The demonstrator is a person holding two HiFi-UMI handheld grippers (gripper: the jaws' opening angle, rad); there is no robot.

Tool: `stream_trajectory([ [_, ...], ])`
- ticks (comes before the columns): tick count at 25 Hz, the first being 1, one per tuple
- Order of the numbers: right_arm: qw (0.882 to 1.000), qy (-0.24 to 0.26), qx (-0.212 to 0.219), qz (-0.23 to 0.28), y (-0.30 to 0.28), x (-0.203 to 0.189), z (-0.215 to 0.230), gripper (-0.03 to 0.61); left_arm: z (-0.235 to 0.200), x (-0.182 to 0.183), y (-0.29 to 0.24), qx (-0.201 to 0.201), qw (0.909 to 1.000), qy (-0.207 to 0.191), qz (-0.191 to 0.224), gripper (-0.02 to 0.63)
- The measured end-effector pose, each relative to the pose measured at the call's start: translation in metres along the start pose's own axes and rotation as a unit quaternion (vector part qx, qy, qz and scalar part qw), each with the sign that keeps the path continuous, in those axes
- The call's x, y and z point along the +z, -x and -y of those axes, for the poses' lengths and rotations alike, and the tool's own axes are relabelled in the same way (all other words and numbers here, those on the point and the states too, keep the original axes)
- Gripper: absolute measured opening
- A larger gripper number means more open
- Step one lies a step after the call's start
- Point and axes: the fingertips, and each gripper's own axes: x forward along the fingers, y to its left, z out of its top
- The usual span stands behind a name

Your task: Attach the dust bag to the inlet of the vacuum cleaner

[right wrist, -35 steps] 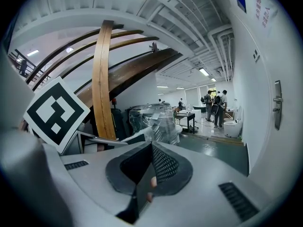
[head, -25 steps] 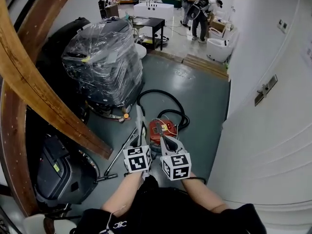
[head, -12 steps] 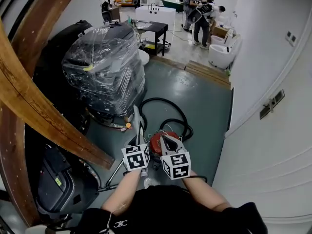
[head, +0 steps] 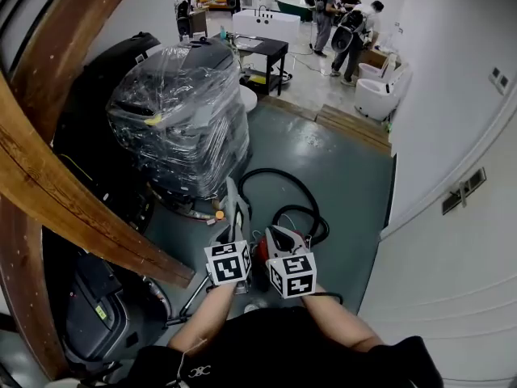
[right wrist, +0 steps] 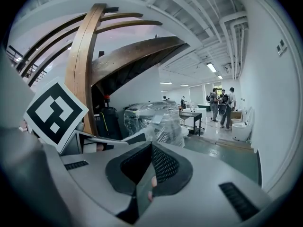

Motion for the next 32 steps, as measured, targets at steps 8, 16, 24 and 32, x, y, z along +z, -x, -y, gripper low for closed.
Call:
stream_trajectory([
  [8, 1.000, -0.005, 0.015, -0.022, -0.027, -0.007, 0.013, -0.002, -0.007, -0.007, -0.025, 0.015, 0.9995, 0.010, -0.024, 0.021],
  [16, 0.997, -0.013, 0.053, -0.046, -0.059, 0.000, 0.029, -0.002, -0.027, -0.001, -0.035, 0.066, 0.9967, 0.042, -0.022, 0.021],
  [24, 0.991, -0.013, 0.098, -0.090, -0.077, -0.021, 0.030, -0.002, -0.043, -0.020, -0.042, 0.114, 0.9907, 0.067, -0.032, 0.021],
  [32, 0.983, -0.019, 0.123, -0.139, -0.092, -0.059, 0.037, -0.002, -0.054, -0.054, -0.039, 0.148, 0.9850, 0.078, -0.042, 0.021],
])
